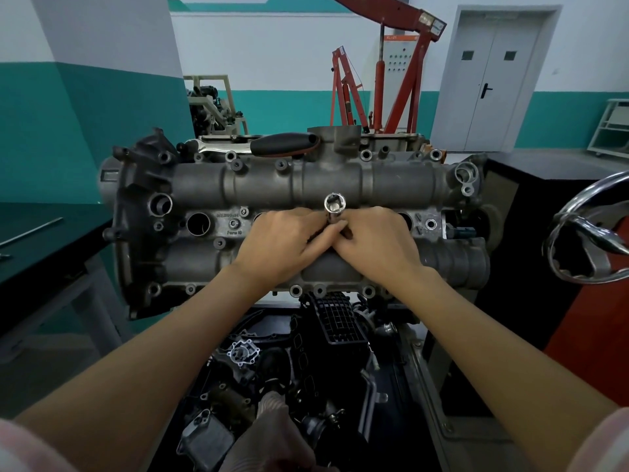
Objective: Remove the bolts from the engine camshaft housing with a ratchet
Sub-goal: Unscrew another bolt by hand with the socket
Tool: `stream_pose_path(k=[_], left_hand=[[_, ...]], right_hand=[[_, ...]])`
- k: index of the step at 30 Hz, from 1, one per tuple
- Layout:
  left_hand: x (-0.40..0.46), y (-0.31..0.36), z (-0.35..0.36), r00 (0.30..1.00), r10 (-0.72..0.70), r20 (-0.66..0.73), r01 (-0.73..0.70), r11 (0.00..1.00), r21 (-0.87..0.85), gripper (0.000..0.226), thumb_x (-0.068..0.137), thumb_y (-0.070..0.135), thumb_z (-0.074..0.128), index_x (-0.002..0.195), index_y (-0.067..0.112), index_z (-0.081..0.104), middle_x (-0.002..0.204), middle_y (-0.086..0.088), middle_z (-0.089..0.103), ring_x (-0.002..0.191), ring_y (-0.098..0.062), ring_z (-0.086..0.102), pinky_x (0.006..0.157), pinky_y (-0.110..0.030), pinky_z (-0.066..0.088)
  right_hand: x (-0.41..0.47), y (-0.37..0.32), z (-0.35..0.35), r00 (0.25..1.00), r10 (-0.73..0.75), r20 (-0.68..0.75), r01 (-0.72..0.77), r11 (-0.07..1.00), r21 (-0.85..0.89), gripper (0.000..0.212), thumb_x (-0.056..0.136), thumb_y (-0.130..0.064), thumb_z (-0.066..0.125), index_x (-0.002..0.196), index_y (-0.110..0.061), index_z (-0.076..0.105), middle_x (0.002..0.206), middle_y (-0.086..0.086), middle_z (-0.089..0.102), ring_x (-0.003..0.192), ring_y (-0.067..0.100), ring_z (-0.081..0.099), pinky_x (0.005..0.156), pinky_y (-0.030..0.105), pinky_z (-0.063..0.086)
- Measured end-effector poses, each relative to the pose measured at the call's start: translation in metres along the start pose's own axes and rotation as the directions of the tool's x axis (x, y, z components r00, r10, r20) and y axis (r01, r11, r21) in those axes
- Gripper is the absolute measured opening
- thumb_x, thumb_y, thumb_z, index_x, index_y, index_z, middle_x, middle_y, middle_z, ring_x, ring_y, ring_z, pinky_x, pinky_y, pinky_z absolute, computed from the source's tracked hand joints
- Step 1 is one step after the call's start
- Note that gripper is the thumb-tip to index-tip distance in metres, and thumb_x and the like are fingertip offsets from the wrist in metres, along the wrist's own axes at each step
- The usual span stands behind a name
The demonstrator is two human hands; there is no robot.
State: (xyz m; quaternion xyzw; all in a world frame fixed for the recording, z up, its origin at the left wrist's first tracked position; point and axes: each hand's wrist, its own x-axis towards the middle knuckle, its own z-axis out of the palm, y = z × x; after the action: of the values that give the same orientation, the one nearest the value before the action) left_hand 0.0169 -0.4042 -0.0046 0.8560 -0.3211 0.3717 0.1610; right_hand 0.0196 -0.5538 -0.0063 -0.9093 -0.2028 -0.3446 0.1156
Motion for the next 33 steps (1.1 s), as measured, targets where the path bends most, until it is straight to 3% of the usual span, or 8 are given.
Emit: stream_pose_path(k=[4,7,12,16,19,24,28,33], left_hand=[[0.0005,0.0005,0.0008,0.999,-0.035,0.002,0.035,0.999,0.016,0.061,0.085,0.051,0.027,0.079,0.004,0.065,0.068,-0.008,0.064,0.06,-0.027,0.059,0.052,-0.038,0.044],[0.0003,0.0021,0.0012,0.999,-0.039,-0.003,0.039,0.999,0.015,0.057,0.083,0.048,0.028,0.087,0.005,0.066,0.07,-0.008,0.064,0.059,-0.029,0.059,0.05,-0.034,0.043],[0.0012,0.0045,-0.001,1.0,-0.026,0.005,0.026,1.0,0.015,0.05,0.087,0.042,0.031,0.081,0.004,0.063,0.065,-0.009,0.062,0.054,-0.033,0.058,0.046,-0.032,0.041],[0.0012,0.0041,-0.0014,0.999,-0.046,0.018,0.046,0.998,0.031,0.06,0.088,0.051,0.026,0.085,0.008,0.067,0.073,-0.006,0.066,0.064,-0.028,0.061,0.053,-0.04,0.046],[0.0017,0.0026,-0.0011,0.998,-0.047,0.031,0.046,0.998,0.032,0.065,0.087,0.054,0.023,0.085,0.007,0.068,0.074,-0.006,0.066,0.066,-0.026,0.061,0.055,-0.041,0.046],[0.0009,0.0033,-0.0007,0.999,-0.046,0.014,0.046,0.999,0.024,0.062,0.084,0.051,0.024,0.092,0.006,0.066,0.075,-0.008,0.066,0.065,-0.03,0.061,0.053,-0.037,0.046],[0.0019,0.0045,-0.001,0.999,-0.025,0.019,0.024,0.999,0.041,0.056,0.085,0.046,0.026,0.092,0.006,0.065,0.074,-0.009,0.065,0.058,-0.033,0.06,0.048,-0.029,0.037],[0.0018,0.0038,-0.0008,0.999,-0.05,0.018,0.049,0.999,0.02,0.059,0.087,0.049,0.027,0.085,0.005,0.065,0.075,-0.01,0.066,0.063,-0.032,0.061,0.051,-0.038,0.046]], right_hand=[[-0.001,-0.0006,-0.0016,0.998,-0.057,0.003,0.057,0.998,0.002,0.02,0.089,-0.031,0.046,0.088,-0.012,0.05,0.08,0.006,0.064,0.075,0.026,0.058,0.062,0.027,0.02],[-0.0012,-0.0021,-0.0036,0.997,-0.076,0.0,0.076,0.997,0.016,0.029,0.088,-0.031,0.047,0.106,-0.009,0.048,0.078,0.007,0.064,0.072,0.028,0.059,0.061,0.027,0.021],[-0.0013,-0.002,-0.0044,0.999,-0.047,0.017,0.047,0.999,0.004,0.023,0.088,-0.035,0.048,0.092,-0.012,0.047,0.069,0.0,0.054,0.069,0.024,0.055,0.061,0.027,0.021],[-0.0013,-0.0025,-0.0031,1.0,-0.001,0.016,0.001,1.0,0.01,0.02,0.086,-0.033,0.047,0.073,-0.018,0.046,0.055,-0.009,0.038,0.069,0.02,0.052,0.062,0.025,0.02],[-0.0017,-0.0009,-0.0027,1.0,-0.016,0.004,0.016,1.0,0.002,0.019,0.088,-0.029,0.048,0.081,-0.014,0.057,0.065,0.0,0.055,0.071,0.023,0.055,0.06,0.024,0.017],[-0.0015,-0.0011,0.0001,0.997,-0.075,-0.01,0.074,0.997,-0.023,0.022,0.088,-0.029,0.045,0.097,-0.01,0.05,0.083,0.007,0.065,0.076,0.029,0.059,0.063,0.027,0.022],[-0.0016,-0.0009,0.0004,0.995,-0.096,-0.025,0.095,0.995,-0.028,0.027,0.088,-0.03,0.046,0.104,-0.008,0.044,0.08,0.008,0.066,0.073,0.03,0.06,0.063,0.028,0.022],[-0.0015,-0.0018,-0.0007,0.998,-0.056,-0.025,0.056,0.998,-0.011,0.025,0.087,-0.035,0.048,0.093,-0.012,0.057,0.069,0.001,0.059,0.072,0.022,0.057,0.064,0.025,0.022]])
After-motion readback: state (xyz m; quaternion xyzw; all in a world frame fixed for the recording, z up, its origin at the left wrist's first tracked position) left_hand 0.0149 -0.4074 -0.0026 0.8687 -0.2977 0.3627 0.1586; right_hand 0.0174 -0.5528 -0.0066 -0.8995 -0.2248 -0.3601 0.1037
